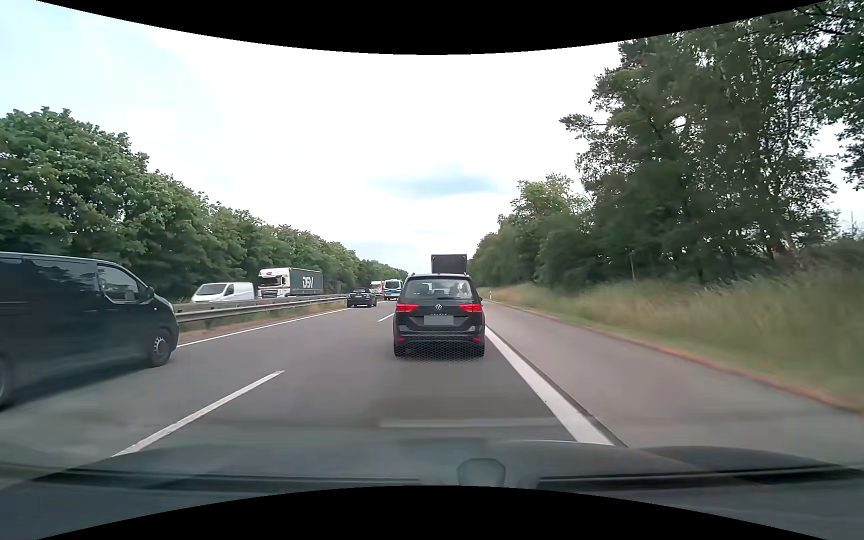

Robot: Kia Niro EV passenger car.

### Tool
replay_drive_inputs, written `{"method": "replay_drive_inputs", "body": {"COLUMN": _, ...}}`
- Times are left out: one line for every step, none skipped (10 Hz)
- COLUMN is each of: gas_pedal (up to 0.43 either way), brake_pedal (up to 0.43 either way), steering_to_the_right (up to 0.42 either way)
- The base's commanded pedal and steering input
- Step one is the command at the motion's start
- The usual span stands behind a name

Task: Follow the waypoints while adhering to traffic rules and regulations

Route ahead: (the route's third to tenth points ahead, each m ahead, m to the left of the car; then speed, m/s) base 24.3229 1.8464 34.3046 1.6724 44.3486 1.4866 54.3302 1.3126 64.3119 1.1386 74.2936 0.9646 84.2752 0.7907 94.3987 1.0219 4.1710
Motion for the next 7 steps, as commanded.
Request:
{"method": "replay_drive_inputs", "body": {"gas_pedal": 0.11, "brake_pedal": 0.0, "steering_to_the_right": -0.001}}
{"method": "replay_drive_inputs", "body": {"gas_pedal": 0.11, "brake_pedal": 0.0, "steering_to_the_right": -0.002}}
{"method": "replay_drive_inputs", "body": {"gas_pedal": 0.11, "brake_pedal": 0.0, "steering_to_the_right": -0.001}}
{"method": "replay_drive_inputs", "body": {"gas_pedal": 0.11, "brake_pedal": 0.0, "steering_to_the_right": -0.001}}
{"method": "replay_drive_inputs", "body": {"gas_pedal": 0.11, "brake_pedal": 0.0, "steering_to_the_right": -0.001}}
{"method": "replay_drive_inputs", "body": {"gas_pedal": 0.11, "brake_pedal": 0.0, "steering_to_the_right": -0.001}}
{"method": "replay_drive_inputs", "body": {"gas_pedal": 0.11, "brake_pedal": 0.0, "steering_to_the_right": -0.001}}
